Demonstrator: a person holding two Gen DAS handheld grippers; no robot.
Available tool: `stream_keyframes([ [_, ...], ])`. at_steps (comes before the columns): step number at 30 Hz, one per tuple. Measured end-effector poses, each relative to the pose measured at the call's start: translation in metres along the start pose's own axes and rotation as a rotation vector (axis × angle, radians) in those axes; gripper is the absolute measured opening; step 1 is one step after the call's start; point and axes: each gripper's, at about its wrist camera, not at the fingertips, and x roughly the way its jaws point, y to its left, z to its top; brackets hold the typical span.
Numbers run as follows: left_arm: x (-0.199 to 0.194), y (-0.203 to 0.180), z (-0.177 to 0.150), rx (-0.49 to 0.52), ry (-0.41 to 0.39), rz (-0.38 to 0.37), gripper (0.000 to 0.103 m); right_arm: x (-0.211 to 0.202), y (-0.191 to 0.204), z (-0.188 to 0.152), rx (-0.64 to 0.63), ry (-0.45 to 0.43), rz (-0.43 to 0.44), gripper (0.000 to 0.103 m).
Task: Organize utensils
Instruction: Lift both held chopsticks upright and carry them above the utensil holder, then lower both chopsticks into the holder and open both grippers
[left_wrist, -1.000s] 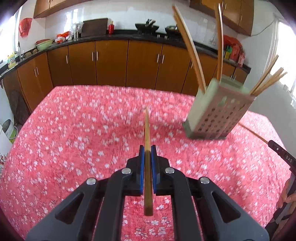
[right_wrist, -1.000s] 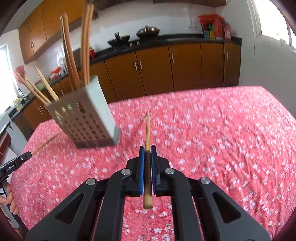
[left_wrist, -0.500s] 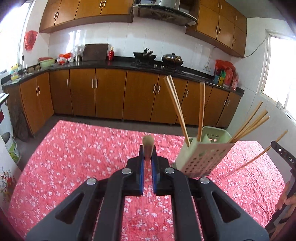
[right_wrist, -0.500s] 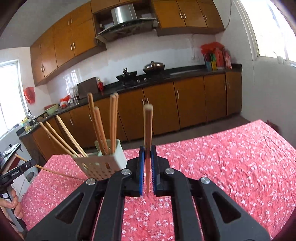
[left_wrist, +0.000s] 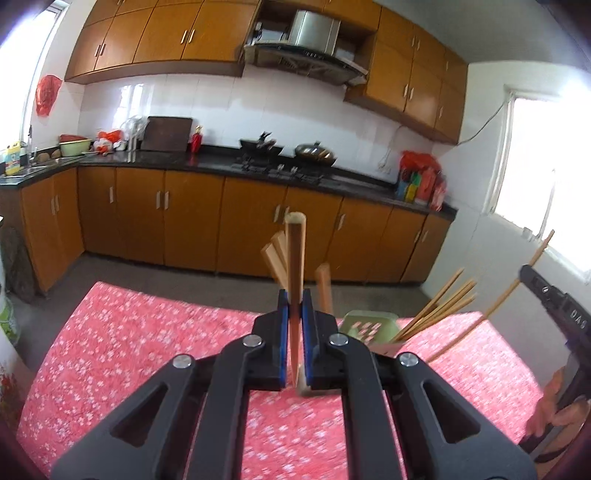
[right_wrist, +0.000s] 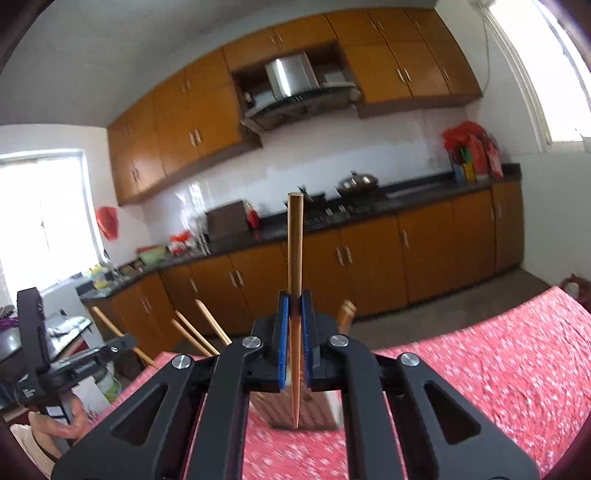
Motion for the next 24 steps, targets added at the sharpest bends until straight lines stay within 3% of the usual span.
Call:
stream_keyframes([
  [6, -0.009, -0.021, 0.037, -0.021, -0.095, -0.049, 0.008, 0.009, 0.021, 0.022, -0.046, -0.090, 0.016, 0.008],
  [12, 0.004, -0.041, 0.060, -0.017, -0.152, -0.048, 0.008, 0.022, 0.022, 0.023, -0.075, -0.137, -0.024, 0.008],
  [19, 0.033, -0.050, 0.060, -0.027, -0.160, -0.033, 0.008, 0.041, 0.015, 0.013, -0.070, -0.124, -0.058, 0.008],
  [24, 0.062, -0.050, 0.043, -0.024, -0.092, -0.031, 0.008, 0.056, 0.009, 0.001, -0.069, -0.070, -0.073, 0.008],
])
